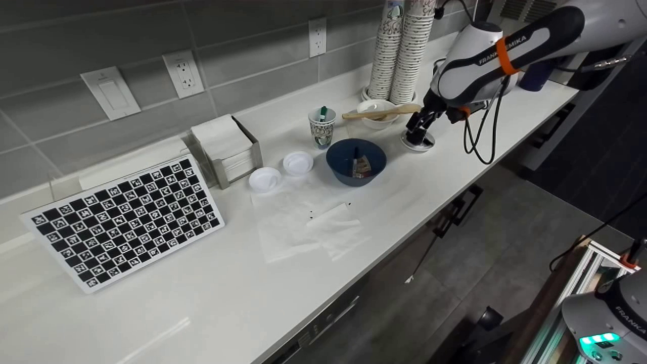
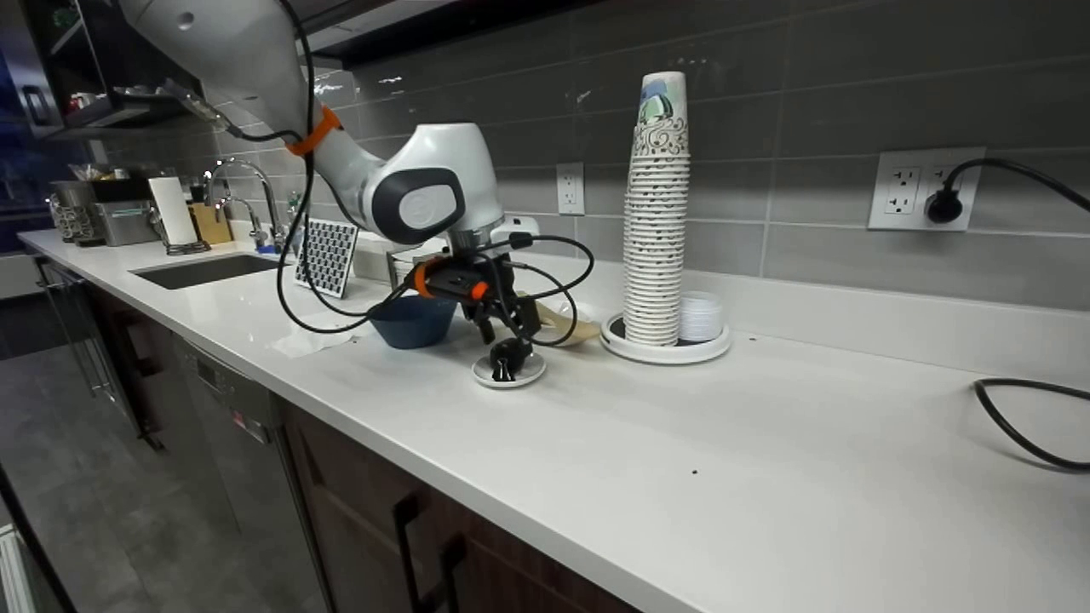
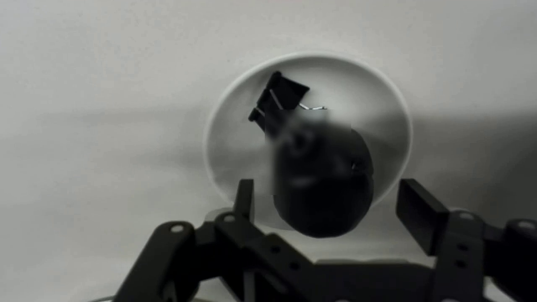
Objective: Pick up the black objects from the white plate and put them in the blue bowl
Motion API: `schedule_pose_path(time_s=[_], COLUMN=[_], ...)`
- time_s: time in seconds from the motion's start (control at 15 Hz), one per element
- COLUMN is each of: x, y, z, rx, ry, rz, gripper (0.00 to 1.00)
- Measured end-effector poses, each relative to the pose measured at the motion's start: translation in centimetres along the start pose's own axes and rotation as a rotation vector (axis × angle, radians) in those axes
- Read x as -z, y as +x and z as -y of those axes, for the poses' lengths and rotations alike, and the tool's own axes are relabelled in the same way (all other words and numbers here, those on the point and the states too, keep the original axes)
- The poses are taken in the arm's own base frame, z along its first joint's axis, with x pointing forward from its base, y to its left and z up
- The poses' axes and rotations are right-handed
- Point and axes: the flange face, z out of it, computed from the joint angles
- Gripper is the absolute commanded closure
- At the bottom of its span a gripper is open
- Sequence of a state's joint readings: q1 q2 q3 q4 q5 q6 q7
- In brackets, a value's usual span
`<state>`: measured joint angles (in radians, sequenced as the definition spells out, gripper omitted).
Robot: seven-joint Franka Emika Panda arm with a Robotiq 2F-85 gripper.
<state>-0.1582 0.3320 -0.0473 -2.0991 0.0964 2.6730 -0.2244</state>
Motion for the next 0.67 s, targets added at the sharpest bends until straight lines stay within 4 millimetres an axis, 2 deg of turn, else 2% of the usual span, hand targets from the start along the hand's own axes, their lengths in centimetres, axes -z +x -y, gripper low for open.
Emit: schedule_pose_path(time_s=[0.27, 0.53, 0.67], x=[-0.6, 0.0, 1.0], y=[-0.1, 0.2, 0.4], z=[0.0, 0.1, 0.4], rx=[-0.001, 0.003, 0.013], ry=[0.005, 0.012, 0.012], rz=[0.026, 0.046, 0.046], gripper=[0.7, 0.96, 0.94])
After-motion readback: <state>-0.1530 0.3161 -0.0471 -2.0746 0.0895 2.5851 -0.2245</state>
